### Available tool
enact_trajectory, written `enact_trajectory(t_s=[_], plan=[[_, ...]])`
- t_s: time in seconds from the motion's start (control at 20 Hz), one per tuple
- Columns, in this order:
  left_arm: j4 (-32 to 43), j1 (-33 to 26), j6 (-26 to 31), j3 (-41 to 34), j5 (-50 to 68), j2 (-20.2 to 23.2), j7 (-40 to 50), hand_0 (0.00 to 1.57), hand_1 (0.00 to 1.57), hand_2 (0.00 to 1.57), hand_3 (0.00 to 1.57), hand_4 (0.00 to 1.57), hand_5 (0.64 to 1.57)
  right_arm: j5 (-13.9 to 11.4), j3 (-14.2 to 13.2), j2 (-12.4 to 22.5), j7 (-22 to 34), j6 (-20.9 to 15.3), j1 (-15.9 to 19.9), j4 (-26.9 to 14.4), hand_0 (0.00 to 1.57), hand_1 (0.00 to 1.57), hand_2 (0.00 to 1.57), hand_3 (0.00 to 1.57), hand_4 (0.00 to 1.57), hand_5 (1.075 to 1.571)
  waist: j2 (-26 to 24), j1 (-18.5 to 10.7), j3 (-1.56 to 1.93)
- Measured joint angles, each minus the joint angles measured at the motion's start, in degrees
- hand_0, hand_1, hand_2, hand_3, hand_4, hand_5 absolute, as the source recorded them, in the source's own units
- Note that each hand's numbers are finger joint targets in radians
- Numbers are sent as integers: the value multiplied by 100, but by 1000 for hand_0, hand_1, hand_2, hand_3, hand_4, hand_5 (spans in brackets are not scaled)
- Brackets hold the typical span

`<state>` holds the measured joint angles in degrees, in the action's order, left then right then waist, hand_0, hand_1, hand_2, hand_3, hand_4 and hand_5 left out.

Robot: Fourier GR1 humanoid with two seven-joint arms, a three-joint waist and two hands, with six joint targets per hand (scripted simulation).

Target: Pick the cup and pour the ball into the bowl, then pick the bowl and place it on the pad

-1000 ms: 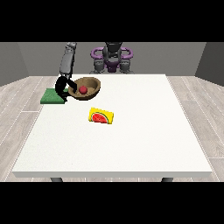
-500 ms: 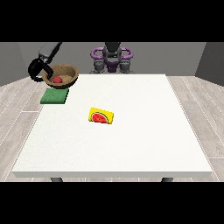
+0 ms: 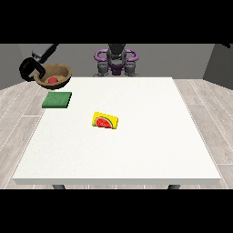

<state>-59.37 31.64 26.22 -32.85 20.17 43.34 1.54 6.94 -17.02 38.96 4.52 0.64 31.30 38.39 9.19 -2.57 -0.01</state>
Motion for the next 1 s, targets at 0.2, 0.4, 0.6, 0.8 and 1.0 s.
enact_trajectory(t_s=[0.2,0.4,0.6,0.8,1.0], plan=[[126,25,42,-91,47,129,-255,0,0,0,0,1211,1551,110,-165,-36,-207,34,59,-118,1571,1571,1571,487,1066,1567,268,11,2],[171,-39,83,-74,36,139,-444,0,0,0,0,1207,1555,174,-213,-346,-343,-105,83,-213,1571,1571,1571,532,1032,1571,352,-54,3],[243,-34,51,-26,27,194,-450,0,0,0,0,1200,1556,210,-210,-516,-313,-118,154,-291,1571,1571,1571,589,1004,1571,327,-21,4],[284,-25,124,-102,120,337,-496,0,0,0,0,1190,1562,457,-507,-335,-314,12,209,-500,1571,1571,1571,1011,527,1568,435,-13,5],[262,2,125,-58,175,399,-379,0,0,0,0,1195,1561,376,-539,-251,-225,-323,248,-633,1571,1571,1571,977,0,1554,381,-58,4]])
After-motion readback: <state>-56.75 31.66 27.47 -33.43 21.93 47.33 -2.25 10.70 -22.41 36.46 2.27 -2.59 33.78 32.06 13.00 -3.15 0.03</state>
